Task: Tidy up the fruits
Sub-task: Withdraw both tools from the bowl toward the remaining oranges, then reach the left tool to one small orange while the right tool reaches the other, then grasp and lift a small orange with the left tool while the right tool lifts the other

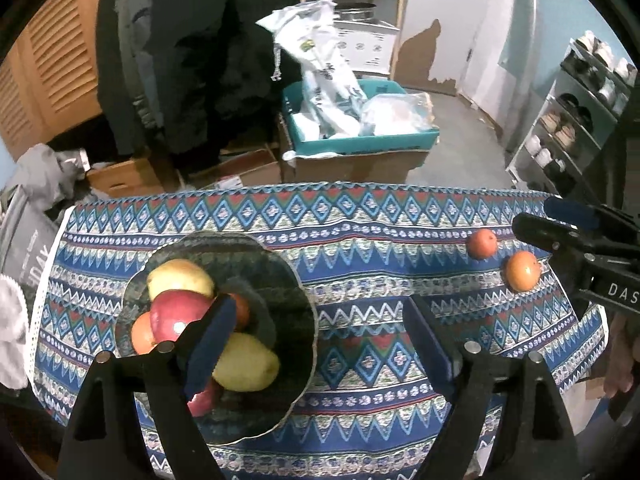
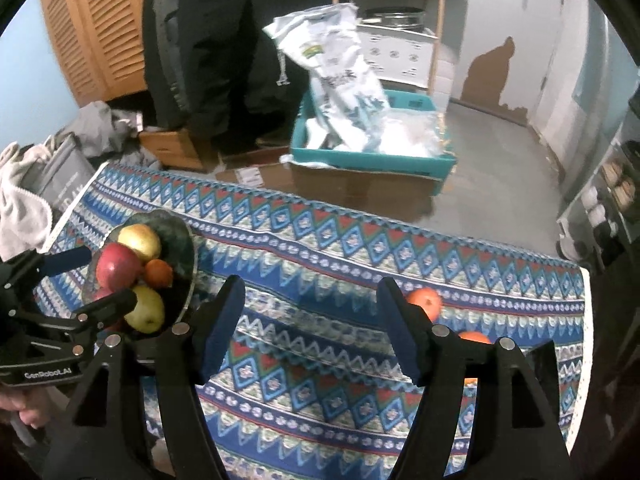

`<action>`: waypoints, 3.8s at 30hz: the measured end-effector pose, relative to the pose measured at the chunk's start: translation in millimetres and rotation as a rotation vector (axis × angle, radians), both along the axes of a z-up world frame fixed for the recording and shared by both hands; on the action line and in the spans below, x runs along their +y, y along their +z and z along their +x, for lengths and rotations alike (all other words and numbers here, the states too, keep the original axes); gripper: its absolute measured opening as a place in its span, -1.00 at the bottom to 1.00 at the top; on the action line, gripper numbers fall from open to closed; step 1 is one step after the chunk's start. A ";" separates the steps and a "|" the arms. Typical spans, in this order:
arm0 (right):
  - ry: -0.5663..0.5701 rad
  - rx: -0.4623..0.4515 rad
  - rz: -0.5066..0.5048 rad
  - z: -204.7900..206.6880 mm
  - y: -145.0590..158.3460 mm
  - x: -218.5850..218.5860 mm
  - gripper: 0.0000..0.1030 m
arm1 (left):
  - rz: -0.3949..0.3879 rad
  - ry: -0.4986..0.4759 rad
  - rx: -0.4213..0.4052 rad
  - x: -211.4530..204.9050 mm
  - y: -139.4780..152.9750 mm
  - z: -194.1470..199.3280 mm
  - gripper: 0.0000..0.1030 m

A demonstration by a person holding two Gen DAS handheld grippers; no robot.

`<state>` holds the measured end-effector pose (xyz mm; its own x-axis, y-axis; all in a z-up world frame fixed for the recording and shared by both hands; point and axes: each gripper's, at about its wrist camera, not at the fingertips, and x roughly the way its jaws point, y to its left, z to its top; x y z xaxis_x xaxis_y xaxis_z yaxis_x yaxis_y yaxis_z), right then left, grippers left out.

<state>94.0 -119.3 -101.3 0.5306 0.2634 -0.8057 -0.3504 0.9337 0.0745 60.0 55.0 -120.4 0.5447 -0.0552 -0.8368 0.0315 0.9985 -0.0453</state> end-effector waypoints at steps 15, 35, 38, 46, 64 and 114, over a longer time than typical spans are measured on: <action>-0.140 0.006 0.012 -1.0 -13.4 -86.3 0.45 | -0.002 -0.120 0.036 -74.7 -8.7 21.5 0.67; -0.256 0.166 -0.001 22.8 -90.6 -158.4 0.45 | 0.035 -0.172 0.114 -129.6 -56.6 53.2 0.67; -0.253 0.201 -0.005 26.2 -108.1 -160.7 0.45 | 0.036 -0.168 0.133 -133.2 -67.5 58.9 0.67; -0.238 0.263 -0.022 36.3 -142.3 -157.1 0.45 | 0.031 -0.163 0.168 -139.9 -87.8 68.7 0.67; -0.277 0.270 -0.011 49.4 -165.6 -173.1 0.34 | -0.032 -0.209 0.180 -178.0 -97.3 93.8 0.67; -0.349 0.164 0.001 44.3 -124.9 -198.1 0.34 | -0.111 -0.266 0.176 -209.8 -111.7 117.1 -0.13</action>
